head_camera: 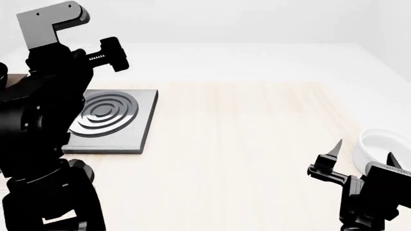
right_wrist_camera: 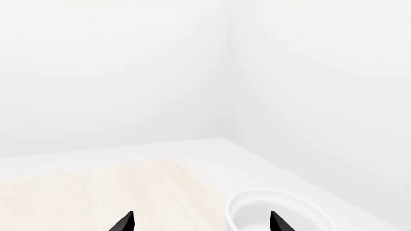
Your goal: Put the frying pan on top of the cabinet.
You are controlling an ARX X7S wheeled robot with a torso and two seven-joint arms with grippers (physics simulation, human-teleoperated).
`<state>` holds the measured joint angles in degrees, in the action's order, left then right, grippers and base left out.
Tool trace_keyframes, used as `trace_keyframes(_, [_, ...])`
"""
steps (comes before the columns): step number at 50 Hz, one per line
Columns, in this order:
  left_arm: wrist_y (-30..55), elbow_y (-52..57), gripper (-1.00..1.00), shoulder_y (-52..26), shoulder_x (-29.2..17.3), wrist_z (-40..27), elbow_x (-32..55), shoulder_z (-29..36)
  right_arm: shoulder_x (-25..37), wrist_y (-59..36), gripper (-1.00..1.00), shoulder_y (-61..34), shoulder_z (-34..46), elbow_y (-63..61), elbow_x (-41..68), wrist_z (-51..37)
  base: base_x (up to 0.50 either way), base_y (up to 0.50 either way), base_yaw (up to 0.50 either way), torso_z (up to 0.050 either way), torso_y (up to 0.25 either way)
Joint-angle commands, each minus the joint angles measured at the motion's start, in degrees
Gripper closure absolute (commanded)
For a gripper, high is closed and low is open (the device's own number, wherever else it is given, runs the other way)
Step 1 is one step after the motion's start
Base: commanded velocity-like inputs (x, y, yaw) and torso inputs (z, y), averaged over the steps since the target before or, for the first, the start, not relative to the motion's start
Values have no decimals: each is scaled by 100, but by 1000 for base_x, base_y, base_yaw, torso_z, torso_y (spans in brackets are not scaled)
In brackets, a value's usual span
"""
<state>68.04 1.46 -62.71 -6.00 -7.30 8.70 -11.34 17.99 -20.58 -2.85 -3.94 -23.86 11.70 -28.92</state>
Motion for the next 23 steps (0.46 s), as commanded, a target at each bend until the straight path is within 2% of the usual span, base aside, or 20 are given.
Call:
trace_keyframes(1, [686,2891,-100,2144,531,331,723,473,47,-267,-100,-450,836,-221,-249,234,0,0,0,0,0])
trace_keyframes(7, [-170,2957,-100,3108,459,311,789,795,73,-285,-100,-527,1226,-329,-407,344,0,0,0,0,0])
trace_keyframes(23, [-568,2585,-100,3314,381,218,1083,1003,105,-259,-100,-680,1397,-289,-438,422,0,0,0,0,0])
